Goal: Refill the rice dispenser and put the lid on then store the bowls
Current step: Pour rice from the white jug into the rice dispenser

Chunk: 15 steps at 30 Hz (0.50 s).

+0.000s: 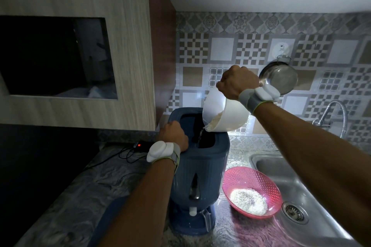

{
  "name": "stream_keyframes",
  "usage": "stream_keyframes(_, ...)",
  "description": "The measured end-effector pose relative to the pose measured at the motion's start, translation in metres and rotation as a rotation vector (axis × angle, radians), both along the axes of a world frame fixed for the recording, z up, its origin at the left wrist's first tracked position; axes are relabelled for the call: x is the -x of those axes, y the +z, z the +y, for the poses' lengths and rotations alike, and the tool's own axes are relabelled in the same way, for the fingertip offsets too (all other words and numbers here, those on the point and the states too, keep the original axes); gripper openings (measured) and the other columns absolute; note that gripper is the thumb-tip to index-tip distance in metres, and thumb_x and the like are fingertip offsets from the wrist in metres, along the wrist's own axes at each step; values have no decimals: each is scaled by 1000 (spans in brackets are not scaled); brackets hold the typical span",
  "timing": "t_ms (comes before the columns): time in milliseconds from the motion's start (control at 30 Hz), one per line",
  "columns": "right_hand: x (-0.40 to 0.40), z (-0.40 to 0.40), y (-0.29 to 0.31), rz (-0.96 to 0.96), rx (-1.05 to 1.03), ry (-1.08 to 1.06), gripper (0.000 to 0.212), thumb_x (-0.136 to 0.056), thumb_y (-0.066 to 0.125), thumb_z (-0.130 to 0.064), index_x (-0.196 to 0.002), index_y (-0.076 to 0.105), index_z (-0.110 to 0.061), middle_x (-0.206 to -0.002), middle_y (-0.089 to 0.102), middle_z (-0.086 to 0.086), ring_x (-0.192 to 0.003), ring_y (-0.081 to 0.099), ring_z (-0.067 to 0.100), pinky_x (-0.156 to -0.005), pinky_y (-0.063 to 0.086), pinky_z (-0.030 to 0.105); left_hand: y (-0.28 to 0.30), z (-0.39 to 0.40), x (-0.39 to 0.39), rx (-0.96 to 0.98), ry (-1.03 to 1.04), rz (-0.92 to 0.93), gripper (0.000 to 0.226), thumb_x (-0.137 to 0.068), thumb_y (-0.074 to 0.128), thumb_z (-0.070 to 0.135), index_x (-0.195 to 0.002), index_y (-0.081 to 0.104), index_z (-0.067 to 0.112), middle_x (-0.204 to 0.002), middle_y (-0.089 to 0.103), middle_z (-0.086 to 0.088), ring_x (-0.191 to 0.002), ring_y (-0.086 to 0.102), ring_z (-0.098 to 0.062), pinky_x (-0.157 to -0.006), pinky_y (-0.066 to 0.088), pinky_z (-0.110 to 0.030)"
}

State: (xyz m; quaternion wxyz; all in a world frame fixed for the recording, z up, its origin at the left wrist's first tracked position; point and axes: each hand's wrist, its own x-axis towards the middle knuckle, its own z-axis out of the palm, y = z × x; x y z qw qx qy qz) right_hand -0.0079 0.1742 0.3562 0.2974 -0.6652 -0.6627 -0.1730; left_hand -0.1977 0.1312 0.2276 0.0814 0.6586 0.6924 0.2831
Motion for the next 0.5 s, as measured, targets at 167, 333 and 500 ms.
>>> stream_keyframes(167,0,2,0,-4,-15,4,39,-81,56,-47,-101,72,-17,-84,68,3,-68,64,25,-72,59,38,0,1,-1,-7,5,9,17,-85,61,15,-95,61,2,-101,67,-14,-89,66,-28,-63,44,-26)
stream_keyframes(333,1,2,2,-13,-16,16,38,-84,57,-45,-104,72,-17,-87,70,3,-70,65,24,-73,59,38,1,1,0,4,-6,-3,15,-84,61,13,-93,60,2,-100,67,-14,-88,66,-28,-62,45,-26)
stream_keyframes(500,2,2,3,-28,-8,23,37,-86,57,-44,-107,72,-16,-91,70,3,-73,65,24,-74,58,37,0,2,1,9,-13,8,10,-85,60,14,-85,56,5,-98,67,-15,-86,66,-28,-62,45,-26)
